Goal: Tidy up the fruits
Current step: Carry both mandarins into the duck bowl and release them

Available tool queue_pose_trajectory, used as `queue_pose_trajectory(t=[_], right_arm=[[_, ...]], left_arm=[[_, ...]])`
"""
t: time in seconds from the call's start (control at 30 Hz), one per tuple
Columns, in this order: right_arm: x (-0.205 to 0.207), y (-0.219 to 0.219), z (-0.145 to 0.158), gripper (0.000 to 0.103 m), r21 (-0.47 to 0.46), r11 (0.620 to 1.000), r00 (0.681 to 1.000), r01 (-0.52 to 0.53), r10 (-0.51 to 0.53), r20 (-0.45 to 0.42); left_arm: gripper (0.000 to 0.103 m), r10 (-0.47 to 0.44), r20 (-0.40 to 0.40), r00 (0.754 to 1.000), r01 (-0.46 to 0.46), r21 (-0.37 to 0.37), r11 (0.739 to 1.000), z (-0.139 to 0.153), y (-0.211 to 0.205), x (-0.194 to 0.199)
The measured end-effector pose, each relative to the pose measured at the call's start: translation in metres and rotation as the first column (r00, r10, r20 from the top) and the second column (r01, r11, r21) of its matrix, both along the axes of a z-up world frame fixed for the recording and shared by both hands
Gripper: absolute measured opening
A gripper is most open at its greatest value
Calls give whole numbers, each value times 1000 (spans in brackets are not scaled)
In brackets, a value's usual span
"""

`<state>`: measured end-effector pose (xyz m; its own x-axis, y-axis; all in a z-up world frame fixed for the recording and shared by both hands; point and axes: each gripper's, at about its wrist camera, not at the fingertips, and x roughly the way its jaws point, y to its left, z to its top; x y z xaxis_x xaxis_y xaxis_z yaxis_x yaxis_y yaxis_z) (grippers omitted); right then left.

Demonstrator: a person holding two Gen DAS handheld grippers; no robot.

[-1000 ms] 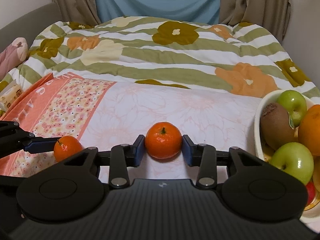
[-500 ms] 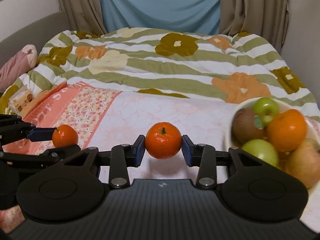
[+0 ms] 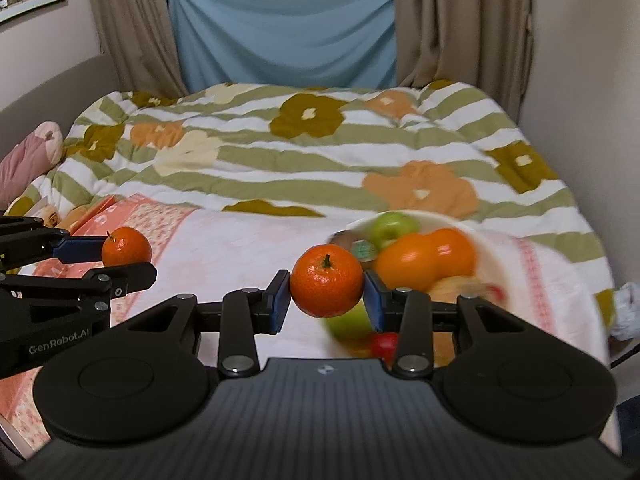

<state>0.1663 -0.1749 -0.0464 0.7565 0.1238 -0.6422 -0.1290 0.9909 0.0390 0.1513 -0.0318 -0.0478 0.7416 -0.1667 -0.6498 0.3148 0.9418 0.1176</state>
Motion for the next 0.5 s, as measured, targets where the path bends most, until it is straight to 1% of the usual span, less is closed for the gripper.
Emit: queue_pose_trajectory(t=[0.27, 0.37, 0.5], right_arm=[[-9, -71, 20, 54, -5, 999, 999, 37, -37, 19], [-8, -93, 22, 54, -15, 999, 999, 38, -38, 22], [-3, -120, 20, 54, -23, 999, 999, 27, -26, 20]], left_arm=[[41, -42, 2, 999, 42, -21, 999, 11, -66, -7], [41, -57, -7, 998, 57, -27, 998, 8, -91, -7], [41, -61, -26, 998, 60, -33, 998, -3, -121, -1]])
